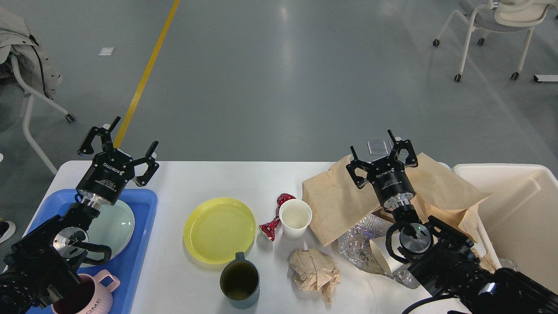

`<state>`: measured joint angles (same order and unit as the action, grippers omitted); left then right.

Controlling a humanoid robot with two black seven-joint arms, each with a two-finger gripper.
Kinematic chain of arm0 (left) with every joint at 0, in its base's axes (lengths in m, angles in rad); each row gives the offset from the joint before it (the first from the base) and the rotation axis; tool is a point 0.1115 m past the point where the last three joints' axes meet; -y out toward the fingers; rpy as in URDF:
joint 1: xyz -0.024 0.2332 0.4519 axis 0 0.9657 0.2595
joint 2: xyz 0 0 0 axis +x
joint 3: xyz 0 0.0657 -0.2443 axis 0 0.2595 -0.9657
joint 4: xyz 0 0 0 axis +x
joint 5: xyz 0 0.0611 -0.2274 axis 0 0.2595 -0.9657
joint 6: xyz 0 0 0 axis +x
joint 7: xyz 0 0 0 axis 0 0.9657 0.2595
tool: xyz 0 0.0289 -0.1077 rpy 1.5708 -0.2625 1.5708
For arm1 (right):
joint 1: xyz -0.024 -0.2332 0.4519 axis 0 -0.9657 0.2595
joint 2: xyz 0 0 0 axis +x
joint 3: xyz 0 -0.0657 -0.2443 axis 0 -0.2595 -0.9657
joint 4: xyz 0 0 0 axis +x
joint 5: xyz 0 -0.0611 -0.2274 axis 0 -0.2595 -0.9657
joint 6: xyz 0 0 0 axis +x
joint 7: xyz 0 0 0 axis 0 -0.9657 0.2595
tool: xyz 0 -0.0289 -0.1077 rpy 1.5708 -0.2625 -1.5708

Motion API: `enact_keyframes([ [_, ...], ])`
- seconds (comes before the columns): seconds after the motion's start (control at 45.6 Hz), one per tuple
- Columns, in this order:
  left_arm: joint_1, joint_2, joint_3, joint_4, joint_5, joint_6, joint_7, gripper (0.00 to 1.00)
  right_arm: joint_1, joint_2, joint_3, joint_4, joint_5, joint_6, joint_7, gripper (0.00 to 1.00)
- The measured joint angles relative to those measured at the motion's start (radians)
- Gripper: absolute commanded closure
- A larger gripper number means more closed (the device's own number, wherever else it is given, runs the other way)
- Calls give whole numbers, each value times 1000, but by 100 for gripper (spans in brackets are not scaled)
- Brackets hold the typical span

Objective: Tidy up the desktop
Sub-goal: 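Lift the left gripper up and away from the blue tray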

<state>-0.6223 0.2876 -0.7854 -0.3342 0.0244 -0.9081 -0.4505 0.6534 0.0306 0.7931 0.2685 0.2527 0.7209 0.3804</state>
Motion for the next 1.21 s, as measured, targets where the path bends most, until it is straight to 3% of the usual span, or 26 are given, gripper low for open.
enact_keyframes([
  [0.438,3,29,92,-33,1,-12,3,2,0,0,0,0,0,0,0,0],
  [0.701,-97,401,403,-301,1,-10,3,2,0,1,0,0,0,0,0,0],
  [0.986,-476,703,858,-471,3,-11,2,2,0,0,0,0,0,0,0,0],
  [1.205,-964,768,1361,-571,86,-46,4,2,0,0,0,0,0,0,0,0],
])
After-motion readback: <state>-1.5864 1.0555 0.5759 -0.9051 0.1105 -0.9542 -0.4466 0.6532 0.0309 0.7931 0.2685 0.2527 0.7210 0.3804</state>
